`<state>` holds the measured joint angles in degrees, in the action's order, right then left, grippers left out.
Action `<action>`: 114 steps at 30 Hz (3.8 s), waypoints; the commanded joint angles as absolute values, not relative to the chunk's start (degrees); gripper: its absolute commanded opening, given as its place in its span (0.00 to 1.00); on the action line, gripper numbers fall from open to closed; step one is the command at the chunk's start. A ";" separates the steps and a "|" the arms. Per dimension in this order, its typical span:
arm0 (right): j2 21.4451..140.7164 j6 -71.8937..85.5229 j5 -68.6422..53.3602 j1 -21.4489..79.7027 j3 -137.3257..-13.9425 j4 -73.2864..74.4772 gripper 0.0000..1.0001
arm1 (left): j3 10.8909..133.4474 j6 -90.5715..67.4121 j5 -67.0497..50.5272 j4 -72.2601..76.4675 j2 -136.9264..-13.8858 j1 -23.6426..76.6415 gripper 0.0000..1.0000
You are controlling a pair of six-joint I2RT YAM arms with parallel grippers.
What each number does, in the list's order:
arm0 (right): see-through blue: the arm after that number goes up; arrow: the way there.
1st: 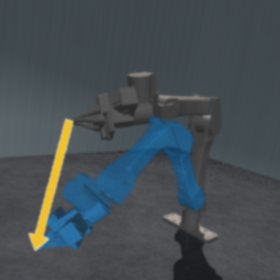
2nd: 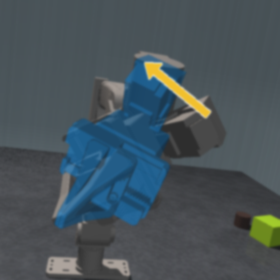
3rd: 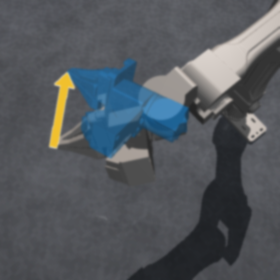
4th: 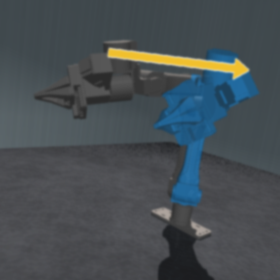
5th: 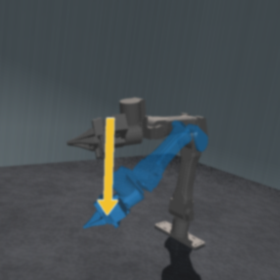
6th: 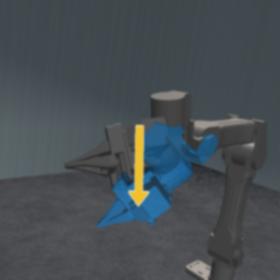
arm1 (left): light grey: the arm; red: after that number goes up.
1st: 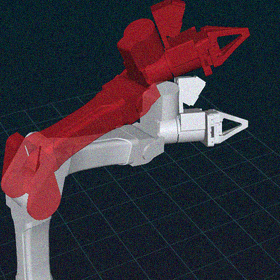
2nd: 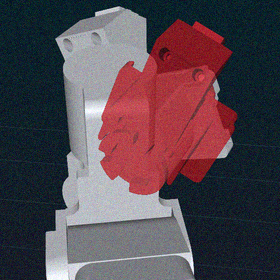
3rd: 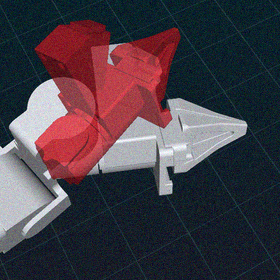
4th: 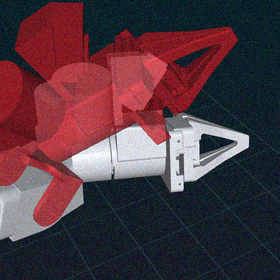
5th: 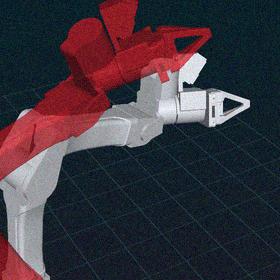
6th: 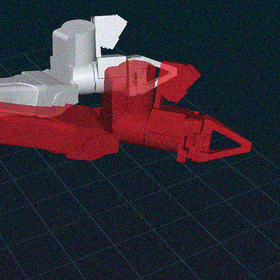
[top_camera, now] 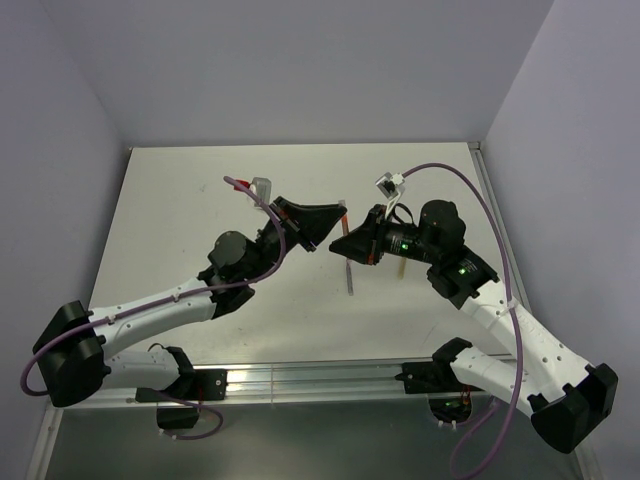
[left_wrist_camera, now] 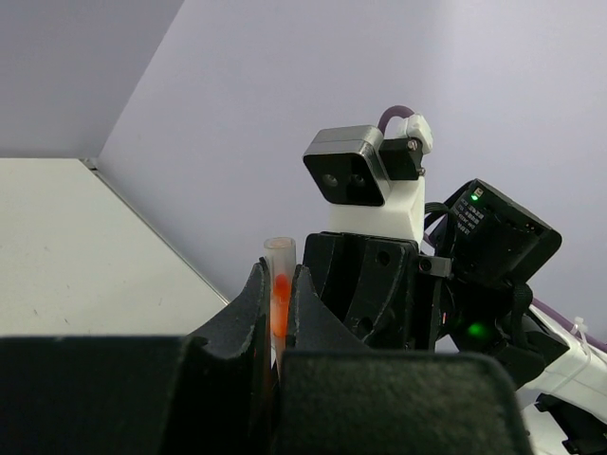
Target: Insert the pens into the pen caps
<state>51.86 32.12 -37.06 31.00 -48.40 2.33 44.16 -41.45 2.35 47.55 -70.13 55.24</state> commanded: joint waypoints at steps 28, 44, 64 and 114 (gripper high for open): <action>49.66 34.19 -26.63 27.25 -51.15 -12.04 0.00 | 39.55 -44.65 -8.70 40.08 -74.97 65.13 0.00; 50.54 34.01 -25.93 25.84 -51.33 -11.87 0.00 | 37.00 -46.93 -8.09 41.92 -75.15 67.76 0.00; 51.42 34.19 -25.40 23.56 -51.77 -11.87 0.00 | 36.04 -48.95 -8.17 43.95 -76.81 70.57 0.00; 109.48 20.31 -4.49 21.53 -89.97 28.37 0.00 | 66.53 -34.80 24.61 -11.68 -50.89 47.46 0.61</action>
<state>105.67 23.49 -9.34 21.85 -83.13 22.92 65.28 -36.82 23.97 -6.07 -52.12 47.81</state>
